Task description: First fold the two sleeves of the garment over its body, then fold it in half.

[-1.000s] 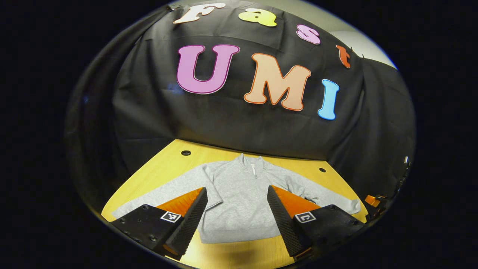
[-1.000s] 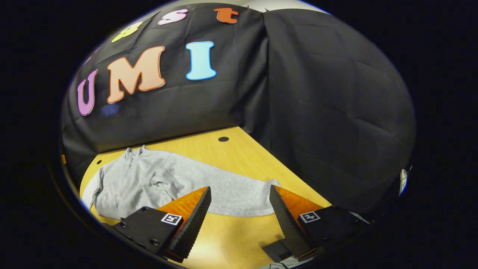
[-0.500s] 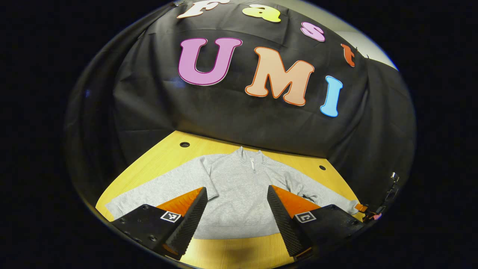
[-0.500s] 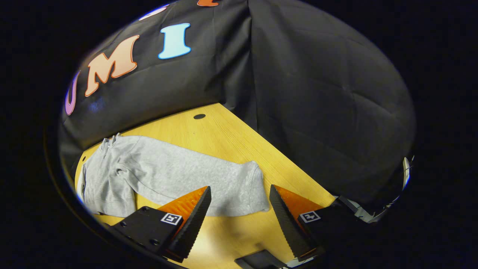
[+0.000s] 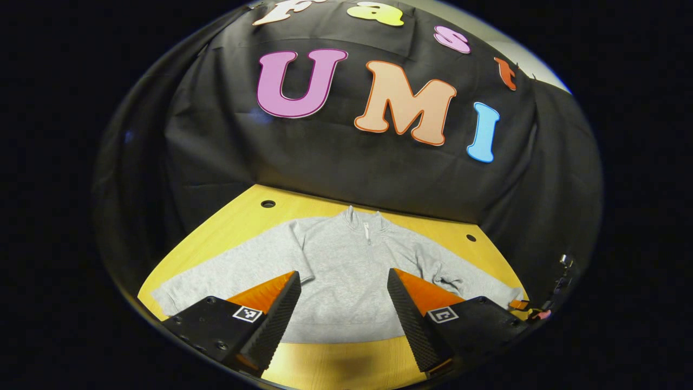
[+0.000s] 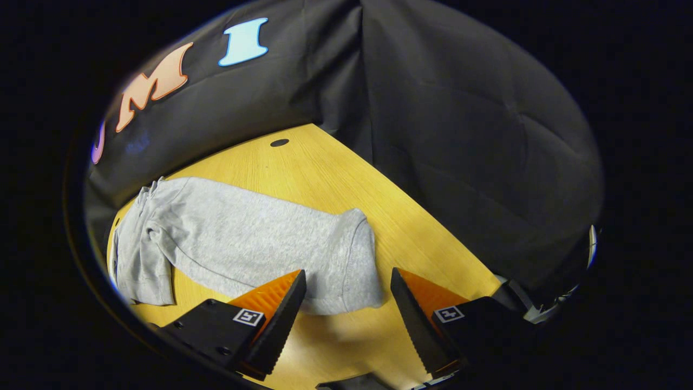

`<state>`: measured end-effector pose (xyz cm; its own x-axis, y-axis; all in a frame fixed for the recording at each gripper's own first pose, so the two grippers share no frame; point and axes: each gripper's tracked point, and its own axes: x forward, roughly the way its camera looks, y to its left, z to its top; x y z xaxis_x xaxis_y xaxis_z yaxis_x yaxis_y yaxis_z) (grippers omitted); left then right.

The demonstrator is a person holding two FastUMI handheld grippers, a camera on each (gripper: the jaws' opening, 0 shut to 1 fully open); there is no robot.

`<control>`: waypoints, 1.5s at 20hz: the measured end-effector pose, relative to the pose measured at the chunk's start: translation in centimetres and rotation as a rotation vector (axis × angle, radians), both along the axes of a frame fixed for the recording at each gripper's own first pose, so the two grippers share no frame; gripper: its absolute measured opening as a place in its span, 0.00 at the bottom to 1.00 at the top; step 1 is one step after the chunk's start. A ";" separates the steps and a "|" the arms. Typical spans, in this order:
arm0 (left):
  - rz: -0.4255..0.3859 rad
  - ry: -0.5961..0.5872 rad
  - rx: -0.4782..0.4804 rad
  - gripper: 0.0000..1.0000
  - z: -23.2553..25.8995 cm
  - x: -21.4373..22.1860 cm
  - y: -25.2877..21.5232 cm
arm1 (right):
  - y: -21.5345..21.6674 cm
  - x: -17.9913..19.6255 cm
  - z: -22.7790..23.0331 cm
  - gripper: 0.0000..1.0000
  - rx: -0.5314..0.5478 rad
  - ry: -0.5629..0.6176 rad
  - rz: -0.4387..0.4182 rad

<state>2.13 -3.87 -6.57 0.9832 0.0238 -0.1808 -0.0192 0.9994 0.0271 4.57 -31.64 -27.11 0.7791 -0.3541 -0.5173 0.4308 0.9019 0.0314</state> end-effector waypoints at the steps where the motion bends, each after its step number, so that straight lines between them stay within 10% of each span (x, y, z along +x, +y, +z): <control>1: 0.001 0.004 0.000 0.94 -0.3 -0.1 -0.2 | 0.1 0.2 -0.3 0.94 0.017 0.005 0.003; 13: 0.000 0.012 0.000 0.94 -1.1 -1.4 -1.4 | 0.8 0.8 0.3 0.17 0.006 0.035 0.006; 30: 0.072 0.012 -0.031 0.94 -1.2 -4.4 6.0 | 16.2 6.4 11.9 0.12 0.025 -0.172 0.196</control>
<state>-2.28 2.12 -7.82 0.9770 0.0883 -0.1943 -0.0907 0.9959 -0.0033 11.00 -15.42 -15.21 0.9088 -0.1762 -0.3782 0.2341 0.9656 0.1127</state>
